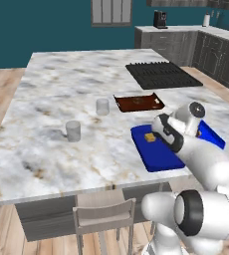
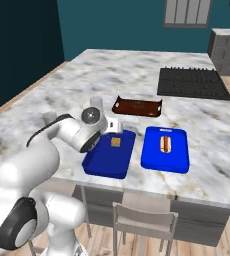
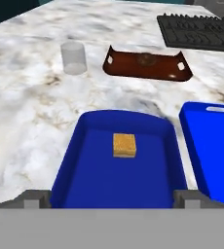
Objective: Take the cakes from the fridge and place them on the empty tray on the dining counter.
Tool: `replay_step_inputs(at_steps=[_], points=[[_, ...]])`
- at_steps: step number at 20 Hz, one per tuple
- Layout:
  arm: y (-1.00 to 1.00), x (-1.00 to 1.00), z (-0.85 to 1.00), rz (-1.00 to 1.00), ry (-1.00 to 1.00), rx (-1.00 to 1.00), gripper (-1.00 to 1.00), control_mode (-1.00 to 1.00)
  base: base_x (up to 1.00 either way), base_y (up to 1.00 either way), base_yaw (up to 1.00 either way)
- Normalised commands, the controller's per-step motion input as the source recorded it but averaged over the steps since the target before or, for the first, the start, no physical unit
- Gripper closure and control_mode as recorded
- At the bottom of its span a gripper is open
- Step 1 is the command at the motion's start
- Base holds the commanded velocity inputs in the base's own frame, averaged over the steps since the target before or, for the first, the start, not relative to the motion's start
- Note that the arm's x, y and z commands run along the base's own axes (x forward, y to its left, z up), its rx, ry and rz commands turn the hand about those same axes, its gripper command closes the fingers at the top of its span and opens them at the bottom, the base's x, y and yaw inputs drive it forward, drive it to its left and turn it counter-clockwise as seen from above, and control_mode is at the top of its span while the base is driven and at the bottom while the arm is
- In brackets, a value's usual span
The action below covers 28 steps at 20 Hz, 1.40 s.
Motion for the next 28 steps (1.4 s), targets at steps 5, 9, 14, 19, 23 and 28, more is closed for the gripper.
replay_step_inputs(at_steps=[5, 9, 14, 19, 23, 28], points=[[0.0, -0.49, 0.43, -0.08, 0.1, 0.0, -1.0, -1.0, 0.0, 0.0, 0.0], [0.0, -0.97, 0.0, -0.04, -0.25, 0.0, -1.0, -1.0, 0.0, 0.0, 0.0], [0.0, -0.87, 0.0, -0.03, -0.19, 0.0, -1.0, -1.0, 0.0, 0.0, 0.0], [0.0, -0.93, 0.1, 0.0, -0.34, 0.0, -1.0, -1.0, 0.0, 0.0, 0.0], [0.0, -0.74, 0.5, 0.0, -0.13, 0.0, -1.0, -1.0, 0.0, 0.0, 0.0], [0.09, -0.38, 0.6, 0.0, -0.01, -0.01, -1.0, -1.0, 0.0, 0.0, 0.0]])
